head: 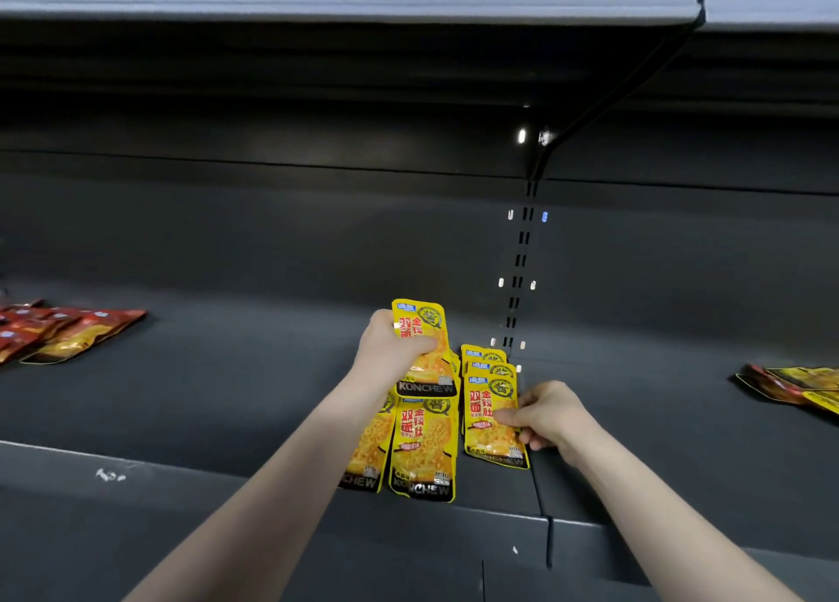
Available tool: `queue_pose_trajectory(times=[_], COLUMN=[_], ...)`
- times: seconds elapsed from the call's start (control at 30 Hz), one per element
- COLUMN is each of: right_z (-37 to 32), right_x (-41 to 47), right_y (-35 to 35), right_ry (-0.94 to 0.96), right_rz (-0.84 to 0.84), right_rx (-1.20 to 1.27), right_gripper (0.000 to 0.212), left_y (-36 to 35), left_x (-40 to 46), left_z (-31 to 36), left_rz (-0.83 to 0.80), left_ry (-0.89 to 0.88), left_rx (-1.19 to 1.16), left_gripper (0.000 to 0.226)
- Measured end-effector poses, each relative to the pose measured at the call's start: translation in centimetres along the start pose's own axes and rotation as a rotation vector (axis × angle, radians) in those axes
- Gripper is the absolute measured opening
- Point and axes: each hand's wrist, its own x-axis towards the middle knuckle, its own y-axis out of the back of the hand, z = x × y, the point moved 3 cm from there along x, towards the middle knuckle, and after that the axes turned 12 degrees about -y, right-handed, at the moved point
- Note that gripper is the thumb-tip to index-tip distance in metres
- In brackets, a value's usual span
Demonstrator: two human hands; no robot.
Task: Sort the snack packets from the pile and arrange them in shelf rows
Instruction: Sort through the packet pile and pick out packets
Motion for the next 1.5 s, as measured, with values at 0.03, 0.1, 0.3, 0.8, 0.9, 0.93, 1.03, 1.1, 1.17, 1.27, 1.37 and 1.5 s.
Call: queue_pose_trajectory(times=[0.03,0.1,0.3,0.8,0.9,0.93,1.03,1.1,1.17,1.27,1.37,1.5], right_z=[-0.1,-0.3,-0.1,4.4,5.3,5.5,6.2,6.5,6.6,6.7,6.7,6.4], right_x=[0.0,0.1,0.2,1.5,1.9,2.1,2.3,2.1,2.1,2.0,1.8,1.2], right_y=[0.0,0.1,0.8,12.2,12.9,12.9,12.6,12.4,12.4,12.6,12.6,12.6], right_ry=[-0.005,-0.008,0.039,0.105,0.118,0.127,0.153,0.155,0.156,0.157,0.174,0.203], right_rz=[-0.002,0.002,0.018,0.251,0.262,0.265,0.291,0.320,0.338,0.343,0.341,0.374], right_rx=[-0.006,-0.018,-0.013,0.085,0.077,0.073,0.061,0.042,0.018,-0.030,-0.067,-0.158], right_gripper=[0.021,0.022,0.023,0.013,0.015,0.016,0.017,0.017,0.018,0.017,0.015,0.012], left_y=[-0.2,-0.7,-2.0,-7.0,-7.8,-8.0,-8.3,-8.5,-8.7,-9.1,-9.2,-9.5], left_x=[0.0,-0.1,-0.9,-5.2,-6.2,-6.5,-7.0,-7.3,-7.4,-7.3,-7.5,-7.9], left_z=[0.0,-0.1,0.2,1.1,0.9,0.9,0.9,0.9,0.7,0.2,-0.2,-0.7], left_rz=[-0.026,-0.083,-0.173,-0.194,-0.191,-0.184,-0.172,-0.161,-0.145,-0.132,-0.102,-0.062], left_ry=[0.007,0.015,0.050,0.048,0.043,0.038,0.035,0.007,-0.034,-0.106,-0.166,-0.194], left_rx=[0.015,0.046,0.105,0.265,0.383,0.425,0.530,0.608,0.686,0.855,1.017,1.148], left_gripper=[0.034,0.036,0.040,0.037,0.061,0.063,0.062,0.059,0.059,0.061,0.064,0.065])
